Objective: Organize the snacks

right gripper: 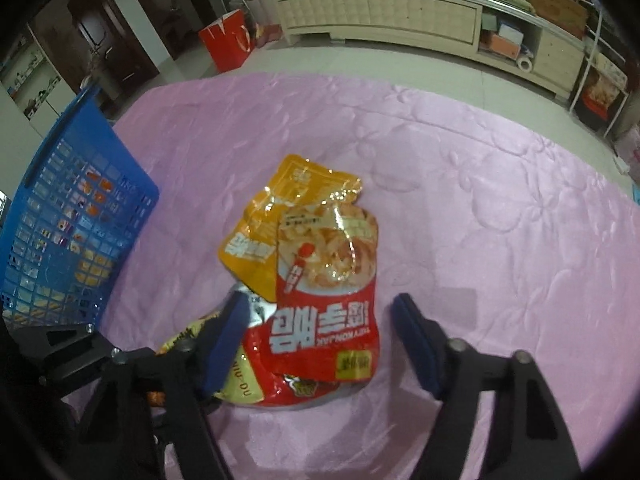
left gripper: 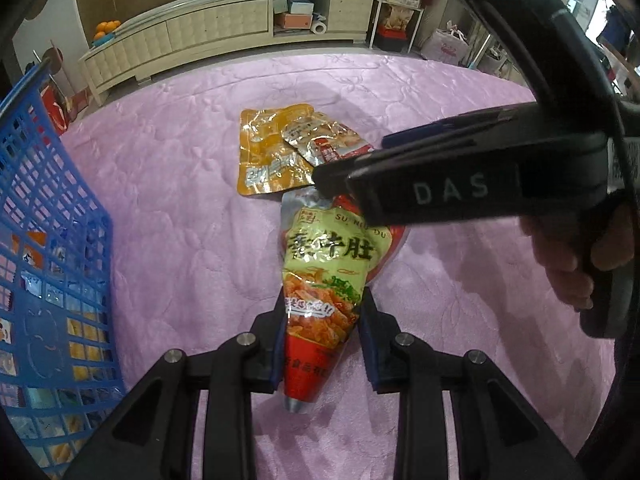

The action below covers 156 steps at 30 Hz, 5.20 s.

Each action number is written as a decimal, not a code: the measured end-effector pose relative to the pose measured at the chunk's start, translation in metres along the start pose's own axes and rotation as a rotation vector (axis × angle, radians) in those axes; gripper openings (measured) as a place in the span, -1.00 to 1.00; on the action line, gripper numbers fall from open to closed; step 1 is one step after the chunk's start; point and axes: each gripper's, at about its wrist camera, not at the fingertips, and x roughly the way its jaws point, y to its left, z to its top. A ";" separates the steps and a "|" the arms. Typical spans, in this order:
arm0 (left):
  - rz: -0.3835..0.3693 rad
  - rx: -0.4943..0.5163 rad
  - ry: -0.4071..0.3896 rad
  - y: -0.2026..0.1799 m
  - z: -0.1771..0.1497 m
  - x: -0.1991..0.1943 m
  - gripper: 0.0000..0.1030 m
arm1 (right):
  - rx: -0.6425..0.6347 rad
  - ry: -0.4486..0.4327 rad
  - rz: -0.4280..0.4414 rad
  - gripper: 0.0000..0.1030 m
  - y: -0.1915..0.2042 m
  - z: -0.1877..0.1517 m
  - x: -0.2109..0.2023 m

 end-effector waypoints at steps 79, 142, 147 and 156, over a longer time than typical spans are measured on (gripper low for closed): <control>0.164 -0.018 -0.280 0.161 -0.062 -0.246 -0.41 | -0.061 -0.253 0.019 -0.34 0.222 -0.014 -0.147; 0.204 -0.195 -0.277 0.227 -0.109 -0.251 0.32 | -0.072 -0.141 -0.087 -0.33 0.261 0.011 -0.095; 0.202 -0.194 -0.263 0.227 -0.108 -0.243 0.32 | -0.059 -0.135 -0.085 -0.28 0.252 0.013 -0.085; 0.202 -0.187 -0.252 0.220 -0.107 -0.241 0.32 | -0.064 -0.165 -0.192 0.56 0.245 0.009 -0.082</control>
